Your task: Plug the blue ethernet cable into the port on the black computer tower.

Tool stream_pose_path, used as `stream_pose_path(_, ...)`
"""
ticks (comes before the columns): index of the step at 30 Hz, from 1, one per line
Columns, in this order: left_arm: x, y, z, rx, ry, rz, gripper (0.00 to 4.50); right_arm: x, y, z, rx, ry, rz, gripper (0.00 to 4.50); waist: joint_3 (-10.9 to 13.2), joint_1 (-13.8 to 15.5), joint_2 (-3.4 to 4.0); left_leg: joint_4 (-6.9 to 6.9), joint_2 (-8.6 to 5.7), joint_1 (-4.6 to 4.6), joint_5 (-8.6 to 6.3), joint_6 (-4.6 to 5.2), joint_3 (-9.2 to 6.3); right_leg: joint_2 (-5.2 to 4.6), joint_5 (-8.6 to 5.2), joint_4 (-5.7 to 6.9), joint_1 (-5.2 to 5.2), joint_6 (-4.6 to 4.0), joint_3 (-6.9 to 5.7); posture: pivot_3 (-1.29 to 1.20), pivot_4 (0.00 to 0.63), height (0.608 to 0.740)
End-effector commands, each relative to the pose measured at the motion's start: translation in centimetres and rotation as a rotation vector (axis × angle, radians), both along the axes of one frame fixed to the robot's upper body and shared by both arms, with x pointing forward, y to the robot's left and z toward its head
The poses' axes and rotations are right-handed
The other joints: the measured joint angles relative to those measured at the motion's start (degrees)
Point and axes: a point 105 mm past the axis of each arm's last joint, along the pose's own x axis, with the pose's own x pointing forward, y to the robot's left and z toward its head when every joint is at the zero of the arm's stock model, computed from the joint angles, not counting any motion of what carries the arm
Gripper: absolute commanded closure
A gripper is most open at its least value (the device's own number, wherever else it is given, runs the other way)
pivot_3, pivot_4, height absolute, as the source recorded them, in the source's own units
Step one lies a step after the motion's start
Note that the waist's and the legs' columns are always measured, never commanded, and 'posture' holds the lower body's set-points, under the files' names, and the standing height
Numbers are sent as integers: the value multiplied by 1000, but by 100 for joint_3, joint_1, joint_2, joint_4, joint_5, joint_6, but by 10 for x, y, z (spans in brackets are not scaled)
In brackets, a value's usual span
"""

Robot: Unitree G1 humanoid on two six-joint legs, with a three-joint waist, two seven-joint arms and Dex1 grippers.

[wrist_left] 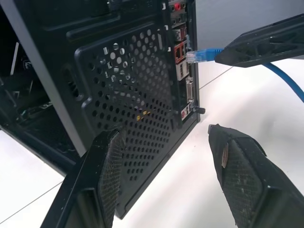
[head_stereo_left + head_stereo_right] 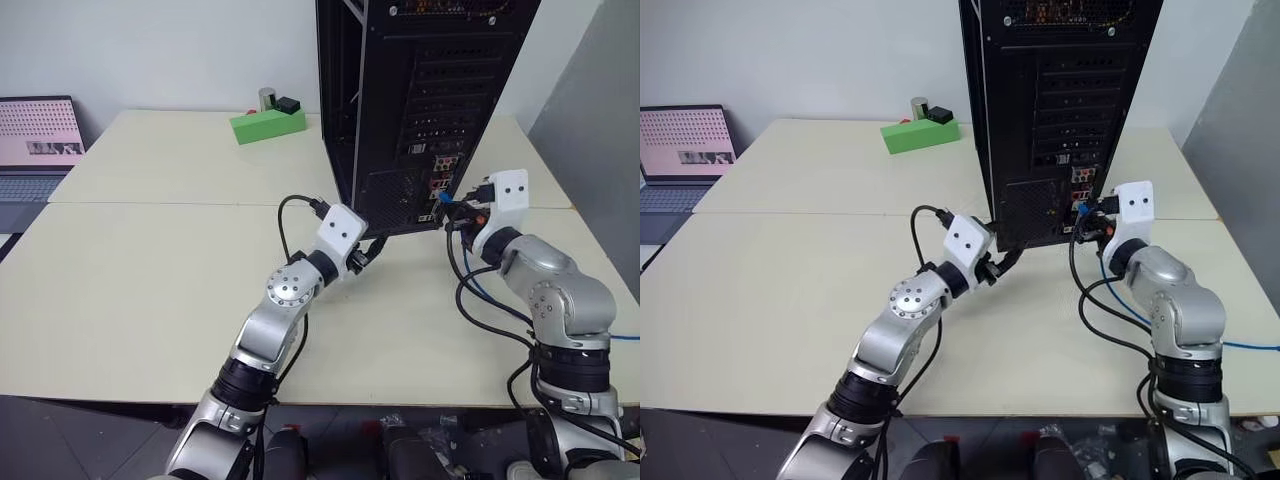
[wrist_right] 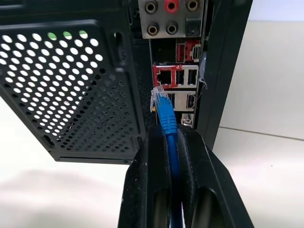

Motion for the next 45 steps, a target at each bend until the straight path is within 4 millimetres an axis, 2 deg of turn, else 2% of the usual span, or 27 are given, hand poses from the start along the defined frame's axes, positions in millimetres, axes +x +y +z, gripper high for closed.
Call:
stream_pose_path(1,0,2,16,-22,-53,11,1548,1,0,18,22,-56,-18,4500,0,1,0,0,0,0,0,0,0,0,0,0,0,0,-1,0,150,740)
stream_pose_path(9,-4,-3,28,-68,-77,-19,1548,5,-1,20,30,-64,-41,4500,0,2,0,0,0,-1,0,0,0,0,0,-1,0,0,0,0,150,740)
stream_pose_path(27,-5,-4,26,-57,-82,-21,1548,13,-9,22,20,-72,-81,4500,0,-3,0,0,0,0,0,0,1,0,0,0,0,0,1,0,150,740)
stream_pose_path(37,-5,-3,25,-50,-82,-24,1548,13,0,32,37,-98,-63,4500,0,-21,0,0,0,1,0,0,1,1,0,0,-1,0,2,0,150,740)
stream_pose_path(45,-5,-4,24,-50,-80,-26,1548,12,-2,36,37,-108,-69,4500,0,-48,0,0,1,1,0,0,1,1,0,1,-2,0,2,0,150,740)
